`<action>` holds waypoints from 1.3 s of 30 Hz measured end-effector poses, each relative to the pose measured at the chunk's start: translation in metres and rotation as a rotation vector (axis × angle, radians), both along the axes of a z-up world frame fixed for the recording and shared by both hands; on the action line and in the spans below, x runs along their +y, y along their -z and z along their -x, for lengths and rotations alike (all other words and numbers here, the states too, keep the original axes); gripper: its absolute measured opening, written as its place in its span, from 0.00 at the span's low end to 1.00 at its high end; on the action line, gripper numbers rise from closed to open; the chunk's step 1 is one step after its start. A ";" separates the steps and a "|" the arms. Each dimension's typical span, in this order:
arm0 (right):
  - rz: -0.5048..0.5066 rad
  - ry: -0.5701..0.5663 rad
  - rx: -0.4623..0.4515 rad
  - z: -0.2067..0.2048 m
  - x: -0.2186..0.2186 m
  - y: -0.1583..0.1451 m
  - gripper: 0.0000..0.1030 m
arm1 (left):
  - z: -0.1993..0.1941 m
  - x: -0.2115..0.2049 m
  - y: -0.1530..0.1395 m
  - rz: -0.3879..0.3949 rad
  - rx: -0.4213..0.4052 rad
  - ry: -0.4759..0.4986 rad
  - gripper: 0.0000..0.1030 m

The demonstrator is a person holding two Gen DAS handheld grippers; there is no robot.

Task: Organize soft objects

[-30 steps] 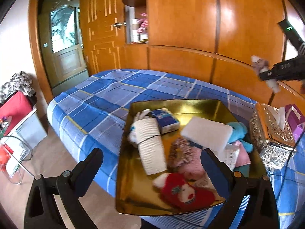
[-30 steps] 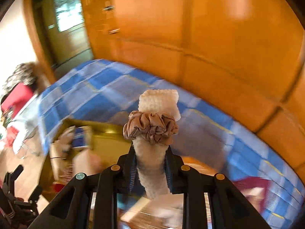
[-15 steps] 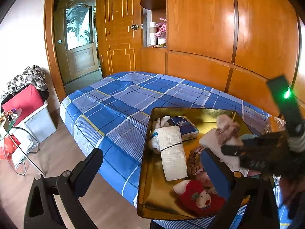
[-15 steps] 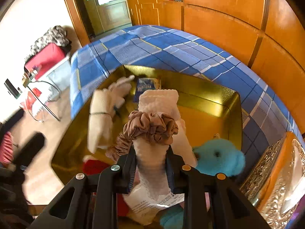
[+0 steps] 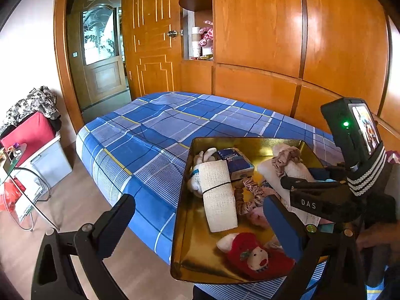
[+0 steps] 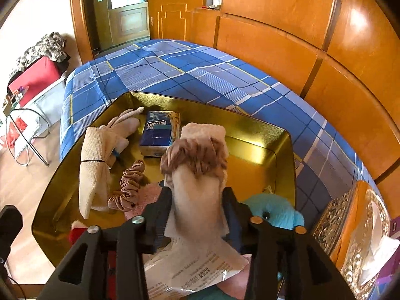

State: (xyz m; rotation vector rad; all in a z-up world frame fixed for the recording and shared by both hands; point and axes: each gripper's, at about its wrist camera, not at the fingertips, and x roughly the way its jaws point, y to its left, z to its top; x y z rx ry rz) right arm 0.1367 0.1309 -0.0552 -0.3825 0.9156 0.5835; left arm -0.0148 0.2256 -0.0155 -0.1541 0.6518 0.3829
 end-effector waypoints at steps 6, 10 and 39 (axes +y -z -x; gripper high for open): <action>-0.047 0.037 -0.008 0.006 -0.013 -0.011 0.71 | 0.001 -0.001 -0.001 0.000 -0.002 -0.006 1.00; -0.100 0.054 -0.049 0.017 -0.024 -0.027 0.76 | 0.001 -0.002 -0.002 0.005 0.002 -0.004 1.00; -0.159 0.409 -0.267 0.081 -0.118 -0.048 0.76 | -0.001 -0.050 -0.008 0.016 -0.022 0.113 1.00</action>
